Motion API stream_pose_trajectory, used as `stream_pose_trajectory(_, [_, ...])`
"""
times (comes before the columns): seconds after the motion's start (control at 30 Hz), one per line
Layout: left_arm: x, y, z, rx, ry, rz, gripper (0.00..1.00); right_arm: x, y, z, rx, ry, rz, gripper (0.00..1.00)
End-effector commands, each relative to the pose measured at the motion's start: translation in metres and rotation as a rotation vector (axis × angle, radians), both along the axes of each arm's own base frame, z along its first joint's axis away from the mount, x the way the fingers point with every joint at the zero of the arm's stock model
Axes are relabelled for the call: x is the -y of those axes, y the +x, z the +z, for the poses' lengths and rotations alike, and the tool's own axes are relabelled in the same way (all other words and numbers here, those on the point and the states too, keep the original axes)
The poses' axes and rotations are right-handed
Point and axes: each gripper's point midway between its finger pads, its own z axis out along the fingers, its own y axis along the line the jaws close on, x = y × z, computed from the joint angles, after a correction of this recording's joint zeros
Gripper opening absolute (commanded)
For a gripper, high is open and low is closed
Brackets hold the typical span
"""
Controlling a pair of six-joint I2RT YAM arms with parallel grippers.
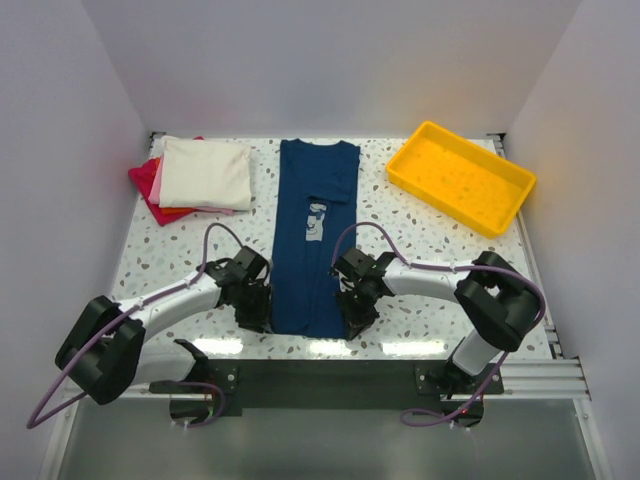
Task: Fold and stack the t-shirts
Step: Fold the tshirt
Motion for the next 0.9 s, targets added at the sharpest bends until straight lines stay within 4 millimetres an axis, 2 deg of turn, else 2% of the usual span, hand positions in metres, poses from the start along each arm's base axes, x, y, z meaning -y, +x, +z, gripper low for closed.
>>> stream_pose_trajectory(0.0, [0.007,-0.002,-0.003,-0.009,-0.024,-0.013,0.37,0.001,0.004,-0.005,0.023,-0.025,0.003,0.13])
stream_pose_trajectory(0.17, [0.009,-0.002,-0.007,-0.015,-0.020,-0.033,0.29,0.001,0.004,-0.004,0.026,-0.023,0.003,0.12])
stream_pose_trajectory(0.23, [0.011,-0.001,-0.007,-0.014,-0.024,-0.035,0.21,0.001,0.004,-0.004,0.025,-0.024,0.004,0.11])
stream_pose_trajectory(0.4, [0.012,0.002,-0.008,-0.005,-0.026,-0.036,0.12,0.001,0.005,-0.002,0.033,-0.021,0.006,0.10])
stream_pose_trajectory(0.5, [0.013,0.004,-0.008,0.003,-0.027,-0.038,0.00,0.002,0.005,0.000,0.035,-0.024,0.009,0.09])
stream_pose_trajectory(0.7, [0.014,0.002,0.000,0.010,-0.048,-0.031,0.00,0.008,-0.003,0.006,0.018,-0.027,0.017,0.04])
stream_pose_trajectory(0.87, [0.016,-0.016,0.003,-0.029,-0.105,-0.021,0.00,0.018,-0.015,0.014,-0.008,-0.028,0.028,0.00])
